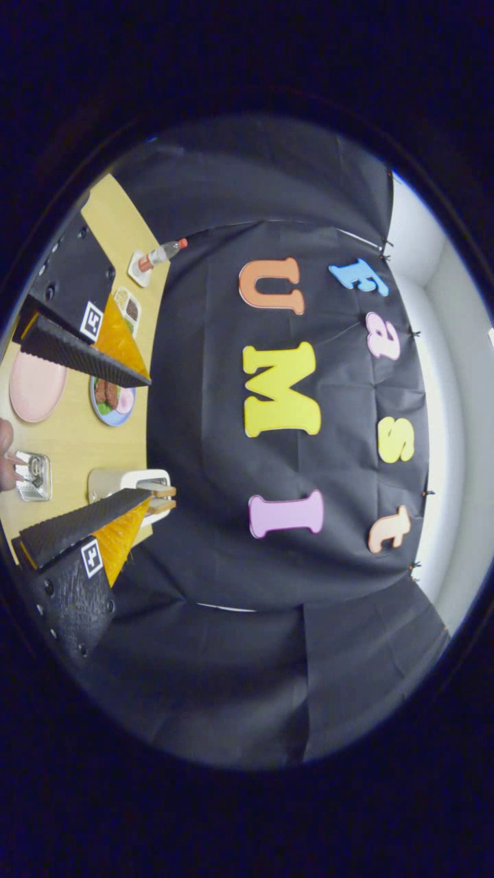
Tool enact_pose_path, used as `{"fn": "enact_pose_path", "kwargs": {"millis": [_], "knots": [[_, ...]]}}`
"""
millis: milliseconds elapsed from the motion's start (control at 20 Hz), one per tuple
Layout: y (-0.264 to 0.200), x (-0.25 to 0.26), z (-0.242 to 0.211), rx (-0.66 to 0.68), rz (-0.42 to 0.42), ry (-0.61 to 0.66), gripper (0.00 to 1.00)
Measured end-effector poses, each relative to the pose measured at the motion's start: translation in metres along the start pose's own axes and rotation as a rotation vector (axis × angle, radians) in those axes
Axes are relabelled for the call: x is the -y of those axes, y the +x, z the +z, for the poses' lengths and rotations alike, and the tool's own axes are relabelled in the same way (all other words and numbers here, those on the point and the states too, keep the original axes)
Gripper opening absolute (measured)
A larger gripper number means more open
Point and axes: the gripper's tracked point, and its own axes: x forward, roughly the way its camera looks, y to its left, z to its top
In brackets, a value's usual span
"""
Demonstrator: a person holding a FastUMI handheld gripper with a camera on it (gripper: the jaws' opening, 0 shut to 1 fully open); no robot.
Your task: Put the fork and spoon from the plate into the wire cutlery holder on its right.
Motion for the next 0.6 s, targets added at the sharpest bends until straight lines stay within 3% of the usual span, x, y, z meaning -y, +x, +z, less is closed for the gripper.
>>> {"fn": "enact_pose_path", "kwargs": {"millis": [150,600], "knots": [[-0.021,-0.004,0.001,0.003,0.005,0.031,0.9],[-0.026,0.013,0.018,0.068,-0.049,0.016,0.91]]}}
